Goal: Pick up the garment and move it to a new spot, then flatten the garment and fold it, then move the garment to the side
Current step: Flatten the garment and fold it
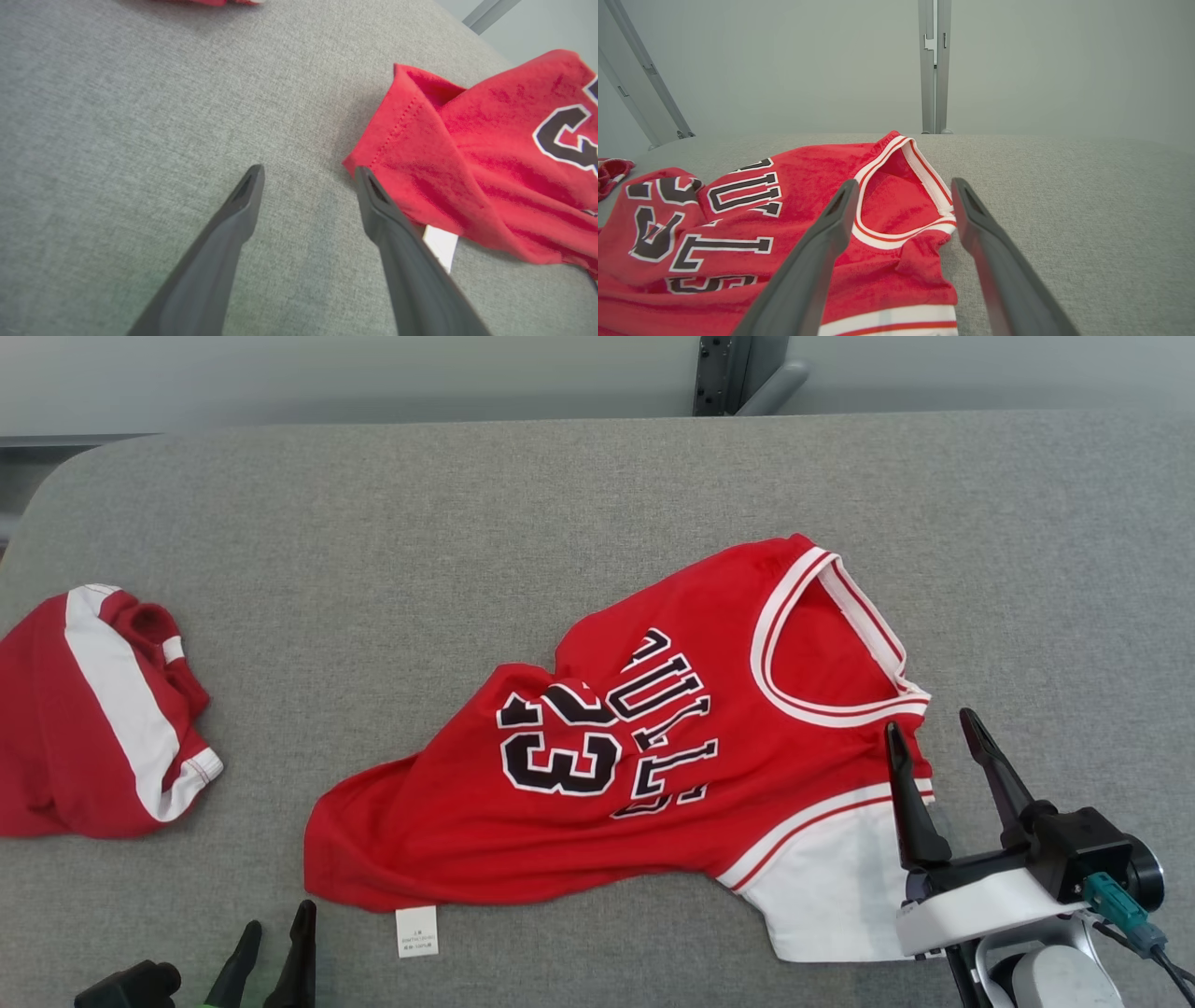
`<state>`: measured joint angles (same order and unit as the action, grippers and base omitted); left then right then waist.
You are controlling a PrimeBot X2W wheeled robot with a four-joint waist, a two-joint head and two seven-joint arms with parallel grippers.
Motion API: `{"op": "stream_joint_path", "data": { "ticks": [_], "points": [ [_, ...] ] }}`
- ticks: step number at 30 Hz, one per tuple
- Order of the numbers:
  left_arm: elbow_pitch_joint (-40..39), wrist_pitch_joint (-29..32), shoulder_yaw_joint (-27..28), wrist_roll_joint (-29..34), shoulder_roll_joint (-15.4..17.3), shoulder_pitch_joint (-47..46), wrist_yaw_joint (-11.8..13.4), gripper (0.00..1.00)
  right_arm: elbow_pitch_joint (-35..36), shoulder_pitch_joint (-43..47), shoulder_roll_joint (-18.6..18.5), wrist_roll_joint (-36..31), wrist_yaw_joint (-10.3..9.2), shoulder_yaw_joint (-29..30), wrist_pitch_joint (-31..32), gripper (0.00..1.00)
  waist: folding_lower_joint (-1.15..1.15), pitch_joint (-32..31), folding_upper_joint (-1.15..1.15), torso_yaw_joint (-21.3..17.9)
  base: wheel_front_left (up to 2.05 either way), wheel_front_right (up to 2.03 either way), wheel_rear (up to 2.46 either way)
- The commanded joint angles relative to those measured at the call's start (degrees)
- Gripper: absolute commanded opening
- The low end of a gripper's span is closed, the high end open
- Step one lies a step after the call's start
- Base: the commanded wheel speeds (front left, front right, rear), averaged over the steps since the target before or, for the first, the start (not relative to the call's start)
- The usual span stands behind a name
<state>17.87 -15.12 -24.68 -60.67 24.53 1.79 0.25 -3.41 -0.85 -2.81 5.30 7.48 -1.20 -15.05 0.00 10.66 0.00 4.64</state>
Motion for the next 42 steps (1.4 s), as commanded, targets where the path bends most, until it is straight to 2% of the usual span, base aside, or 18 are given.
{"op": "stream_joint_path", "data": {
  "ticks": [1, 7, 13, 14, 16, 17, 18, 21, 27, 33, 37, 42],
  "points": [
    [-0.5, 0.0, 0.3, 0.7, 0.5, 0.7, -0.3, 1.00, 0.1, 0.6, -0.2, 0.0, 0.03, 0.1, -0.2, 1.00, 0.00, -0.2, 0.00, -0.1, 0.00, 0.00, 0.00],
    [-1.3, 0.5, -2.0, 3.5, 1.5, -1.8, -2.7, 1.00, 0.1, -0.2, -0.2, 0.1, 0.02, -0.6, -0.2, 1.00, 0.00, 0.2, 0.00, -0.8, 0.00, 0.00, 0.00],
    [1.7, 2.0, -2.7, 4.7, 2.9, -4.8, -3.6, 1.00, 0.2, -0.7, -0.2, -0.2, 0.02, -0.6, -0.2, 1.00, 0.00, 0.8, 0.00, -2.4, 0.00, 0.00, 0.00],
    [2.3, 2.2, -2.7, 4.8, 3.1, -5.0, -3.9, 0.82, 0.2, -0.7, -0.2, -0.3, 0.03, -0.6, -0.2, 1.00, 0.00, 0.8, 0.00, -2.7, 0.00, 0.00, 0.00],
    [3.1, 2.8, -2.9, 4.1, 3.1, -5.2, -4.5, 0.36, 0.2, -0.5, -0.2, -0.3, 0.03, -0.6, -0.2, 1.00, 0.00, 0.9, 0.00, -3.4, 0.00, 0.00, 0.00],
    [3.3, 3.0, -3.0, 3.6, 3.2, -5.2, -4.9, 0.05, 0.2, -0.4, -0.2, -0.3, 0.03, -0.4, -0.2, 1.00, 0.00, 0.8, 0.00, -3.7, 0.00, 0.00, 0.00],
    [3.4, 3.4, -3.1, 3.2, 3.5, -4.9, -5.3, 0.00, 0.2, -0.3, -0.2, -0.2, 0.02, -0.3, -0.2, 1.00, 0.00, 0.8, 0.00, -4.0, 0.00, 0.00, 0.00],
    [3.0, 3.9, -3.3, 1.8, 4.4, -3.6, -6.3, 0.00, 0.3, 0.0, -0.2, 0.1, 0.03, -0.2, -0.2, 1.00, 0.00, 0.5, 0.00, -4.6, 0.00, 0.00, 0.00],
    [0.2, 4.0, -2.1, 0.2, 6.8, -0.4, -6.6, 0.00, 0.3, 0.5, -0.2, 0.4, 0.03, -0.1, -0.2, 1.00, 0.00, -0.2, 0.00, -5.2, 0.00, 0.00, 0.00],
    [-8.2, 3.0, 0.6, -2.1, 9.4, 5.8, -3.8, 0.00, 0.5, 0.9, -0.1, 0.4, 0.03, 0.4, -0.2, 1.00, 0.00, -0.7, 0.00, -5.0, 0.00, 0.00, 0.00],
    [-11.3, 4.6, 0.5, -3.9, 9.0, 8.1, -2.6, 0.00, 0.4, 1.3, -0.2, 0.4, 0.02, 0.2, -0.2, 1.00, 0.00, -0.6, 0.00, -4.3, 0.00, 0.00, 0.00],
    [-5.1, 5.2, -0.8, -3.2, 6.6, 4.8, -1.8, 0.00, 0.1, 0.3, -0.2, 0.2, 0.03, -0.5, -0.2, 1.00, 0.00, -0.3, 0.00, -3.8, 0.00, 0.00, 0.00]
  ]
}}
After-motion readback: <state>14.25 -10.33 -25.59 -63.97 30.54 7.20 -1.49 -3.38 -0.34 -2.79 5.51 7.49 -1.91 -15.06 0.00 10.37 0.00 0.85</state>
